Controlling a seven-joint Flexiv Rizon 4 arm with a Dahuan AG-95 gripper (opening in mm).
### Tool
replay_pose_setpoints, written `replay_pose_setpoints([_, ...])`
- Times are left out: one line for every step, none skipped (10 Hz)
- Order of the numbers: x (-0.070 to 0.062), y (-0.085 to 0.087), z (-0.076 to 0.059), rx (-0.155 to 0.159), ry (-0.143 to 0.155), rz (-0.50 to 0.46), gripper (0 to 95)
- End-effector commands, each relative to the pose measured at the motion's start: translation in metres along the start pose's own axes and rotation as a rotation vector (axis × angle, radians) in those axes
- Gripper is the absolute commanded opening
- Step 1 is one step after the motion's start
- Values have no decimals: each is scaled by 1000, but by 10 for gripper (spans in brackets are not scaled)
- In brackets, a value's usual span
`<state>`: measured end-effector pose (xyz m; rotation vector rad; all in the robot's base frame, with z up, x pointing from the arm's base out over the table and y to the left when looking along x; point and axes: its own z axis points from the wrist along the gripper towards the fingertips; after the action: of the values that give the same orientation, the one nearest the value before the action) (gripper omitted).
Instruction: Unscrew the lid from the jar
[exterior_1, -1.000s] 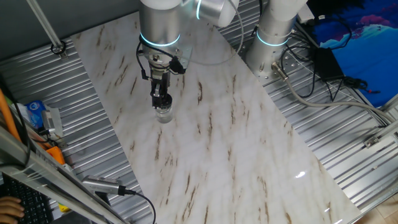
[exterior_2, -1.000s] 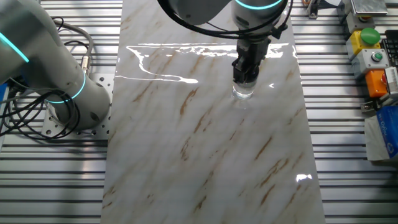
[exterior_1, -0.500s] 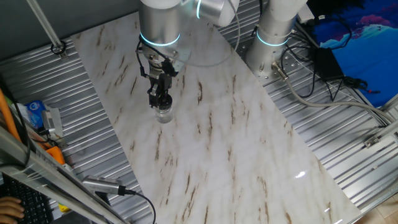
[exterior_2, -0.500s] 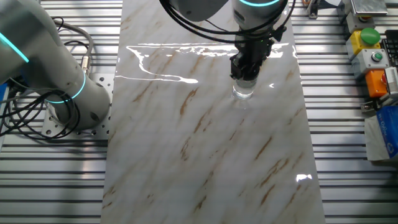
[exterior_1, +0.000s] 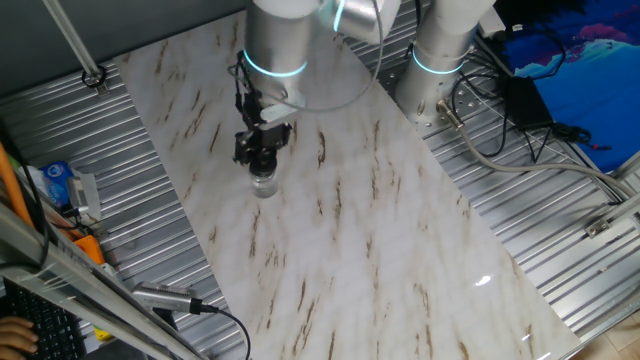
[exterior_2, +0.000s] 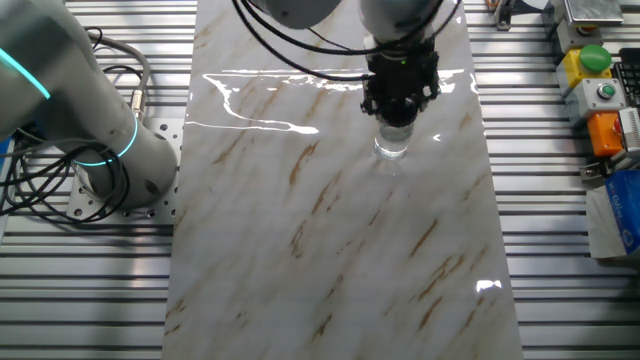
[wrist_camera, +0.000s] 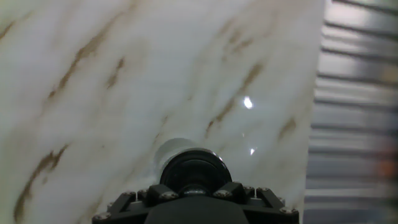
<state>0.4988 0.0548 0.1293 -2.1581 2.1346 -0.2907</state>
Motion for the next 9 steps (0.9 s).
replay_pose_setpoints([-3,-6,7,57,161,469,0])
replay_pose_setpoints([-3,-6,7,53,170,482,0])
replay_pose_setpoints([-4,-7,8,53,173,483,0])
replay_pose_setpoints([-6,-8,10,49,171,483,0])
replay_pose_setpoints([-7,-9,11,45,172,491,0])
replay_pose_setpoints([-8,-10,12,40,175,499,0])
replay_pose_setpoints([-8,-10,12,36,176,507,0])
replay_pose_setpoints([-9,-9,13,30,178,515,0])
replay_pose_setpoints([-9,-9,13,28,179,518,0])
